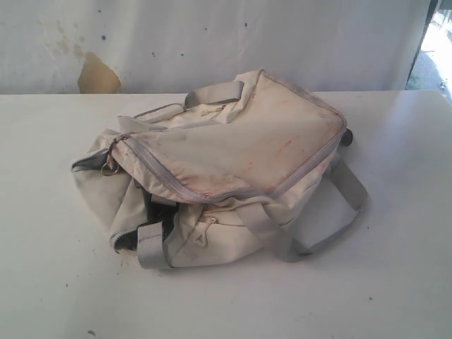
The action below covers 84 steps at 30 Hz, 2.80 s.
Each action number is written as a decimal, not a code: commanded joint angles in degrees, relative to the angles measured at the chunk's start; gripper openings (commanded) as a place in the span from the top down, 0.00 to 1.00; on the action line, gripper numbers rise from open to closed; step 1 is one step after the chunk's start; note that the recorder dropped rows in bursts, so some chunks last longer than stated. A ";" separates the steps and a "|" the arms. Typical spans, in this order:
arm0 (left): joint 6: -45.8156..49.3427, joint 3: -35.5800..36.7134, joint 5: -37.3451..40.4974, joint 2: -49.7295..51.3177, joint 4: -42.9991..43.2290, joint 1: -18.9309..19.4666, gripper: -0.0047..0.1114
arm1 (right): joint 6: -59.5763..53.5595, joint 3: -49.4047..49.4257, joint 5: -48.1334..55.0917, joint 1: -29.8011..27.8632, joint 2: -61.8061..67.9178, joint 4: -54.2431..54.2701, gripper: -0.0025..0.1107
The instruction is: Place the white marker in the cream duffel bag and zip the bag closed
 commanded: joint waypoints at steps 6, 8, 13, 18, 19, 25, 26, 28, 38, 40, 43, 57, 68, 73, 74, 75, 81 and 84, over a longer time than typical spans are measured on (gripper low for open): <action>-0.65 0.92 -2.60 -0.10 -0.24 -0.18 0.96 | -0.21 1.96 -6.33 0.31 -0.21 -0.57 0.98; -2.21 1.97 -4.73 -0.10 -0.24 -0.18 0.96 | -0.04 4.81 -10.88 0.31 -0.21 -0.57 0.98; -2.56 8.76 -12.48 -0.10 -0.24 -0.18 0.96 | -0.04 13.16 -19.38 0.31 -0.21 -0.65 0.98; -1.82 18.08 -21.46 -0.10 -0.04 -0.18 0.96 | -0.04 20.84 -22.89 0.31 1.69 -0.65 0.98; -1.65 19.66 -22.76 -0.10 0.24 -0.18 0.96 | -0.04 22.54 -24.48 0.31 1.85 -0.65 0.98; -1.67 27.14 -28.60 -0.10 1.06 -0.18 0.96 | -0.30 31.95 -39.39 0.31 2.14 -0.65 0.98; -1.67 27.14 -25.31 -0.10 1.03 -0.18 0.96 | -0.47 32.10 -41.22 0.31 2.14 -0.65 0.98; -1.44 27.14 -24.85 -0.10 1.12 -0.18 0.96 | -0.47 32.10 -38.06 0.31 2.14 -0.65 0.98; -2.31 27.14 -18.31 -0.10 0.46 -0.18 0.96 | -0.47 32.10 -28.30 0.31 2.24 -0.67 0.98; -2.31 27.14 -17.38 -0.10 0.19 -0.18 0.96 | -0.47 32.10 -28.00 0.31 2.24 -0.53 0.98; -2.31 27.14 -16.62 -0.10 0.19 -0.18 0.96 | -0.47 32.10 -28.30 0.31 2.24 -0.42 0.98; -2.08 27.14 -14.96 -0.10 0.19 -0.18 0.96 | -0.47 32.10 -28.30 0.31 2.24 -0.42 0.98; -1.61 27.14 -14.82 -0.10 0.19 -0.18 0.96 | -0.47 32.10 -28.30 0.31 2.24 -0.42 0.98; 7.51 27.14 -14.38 -0.10 -7.20 -0.07 0.96 | -0.47 32.10 -28.30 0.31 2.24 -0.42 0.98; 7.75 27.14 -14.10 -0.10 -7.20 -0.07 0.96 | -0.47 32.10 -28.30 0.31 2.24 -0.42 0.98; 7.45 27.14 -13.82 -0.10 -7.20 -0.07 0.96 | -0.47 32.10 -28.30 0.31 2.24 -0.42 0.98; 5.28 27.14 -13.62 -0.10 -7.20 -0.07 0.96 | -0.47 32.10 -28.30 0.31 2.24 -0.42 0.98; 5.52 27.14 -13.62 -0.10 -6.70 -0.07 0.96 | -0.47 32.10 -28.30 0.31 2.24 -0.42 0.98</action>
